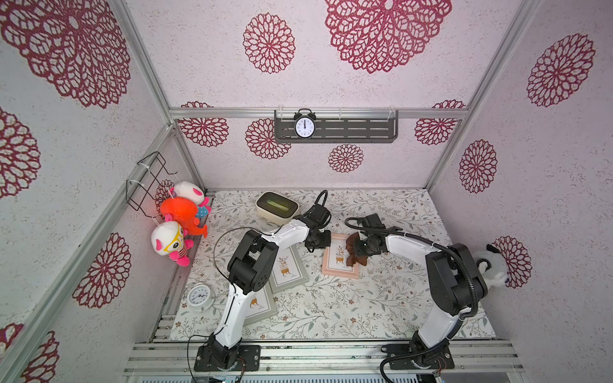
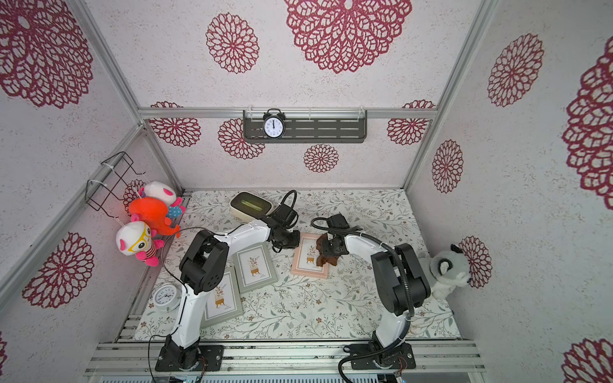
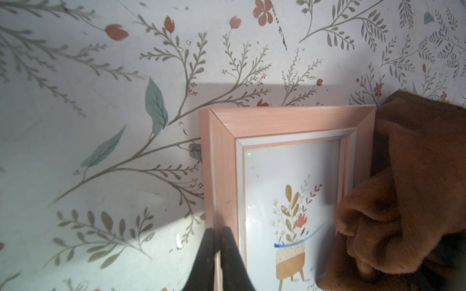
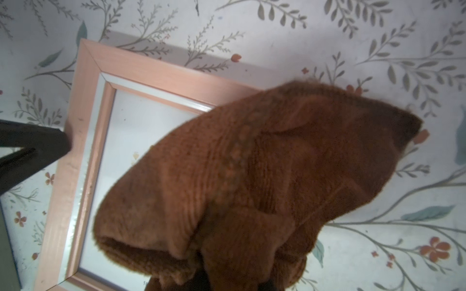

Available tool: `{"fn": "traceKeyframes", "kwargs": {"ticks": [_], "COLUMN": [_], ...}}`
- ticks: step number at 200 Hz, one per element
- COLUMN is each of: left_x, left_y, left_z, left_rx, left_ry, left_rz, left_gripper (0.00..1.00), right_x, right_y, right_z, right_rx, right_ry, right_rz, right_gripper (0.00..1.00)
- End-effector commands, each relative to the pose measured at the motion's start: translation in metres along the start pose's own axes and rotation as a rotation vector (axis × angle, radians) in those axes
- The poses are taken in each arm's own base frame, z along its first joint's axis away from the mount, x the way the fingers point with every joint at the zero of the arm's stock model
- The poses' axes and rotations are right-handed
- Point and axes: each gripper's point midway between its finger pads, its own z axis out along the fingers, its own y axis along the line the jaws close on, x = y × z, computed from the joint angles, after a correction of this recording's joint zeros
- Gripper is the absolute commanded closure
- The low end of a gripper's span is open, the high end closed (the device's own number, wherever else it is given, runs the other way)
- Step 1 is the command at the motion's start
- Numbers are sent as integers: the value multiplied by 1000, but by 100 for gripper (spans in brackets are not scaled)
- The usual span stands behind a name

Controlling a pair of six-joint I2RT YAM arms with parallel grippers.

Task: Wipe the picture frame with a cloth
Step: Wipe the dirt from the picture frame.

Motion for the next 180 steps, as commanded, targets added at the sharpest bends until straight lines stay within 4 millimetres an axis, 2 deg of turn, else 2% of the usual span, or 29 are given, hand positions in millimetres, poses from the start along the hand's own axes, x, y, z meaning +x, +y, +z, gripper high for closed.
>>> {"fn": "traceKeyframes", "kwargs": {"ticks": [1,43,75,110,157,180], "left_x": [81,81,81,82,83,84], "left_y": [49,50,49,49,49,49], "left_z": [48,48,49,50,52,54], "left_rx": [-182,-182,-176,-176,-179,-179], "left_ry": [252,251,251,254,262,266], "left_rz": [-2,-2,-3,-3,0,1], "left_gripper": [91,91,91,91,91,91], "right_x": [31,73,80,59,10,4], "right_y": [4,18,20,23,33,36], "right_z": [-8,-26,-29,-8,17,27], "right_rx": [-13,-71,-72,-56,-45,-56], "right_ry": [79,132,143,120,53,53], "right_rz": [-15,-18,-35,-69,-96,-90], "right_gripper": [100,100,100,100,100,100]}}
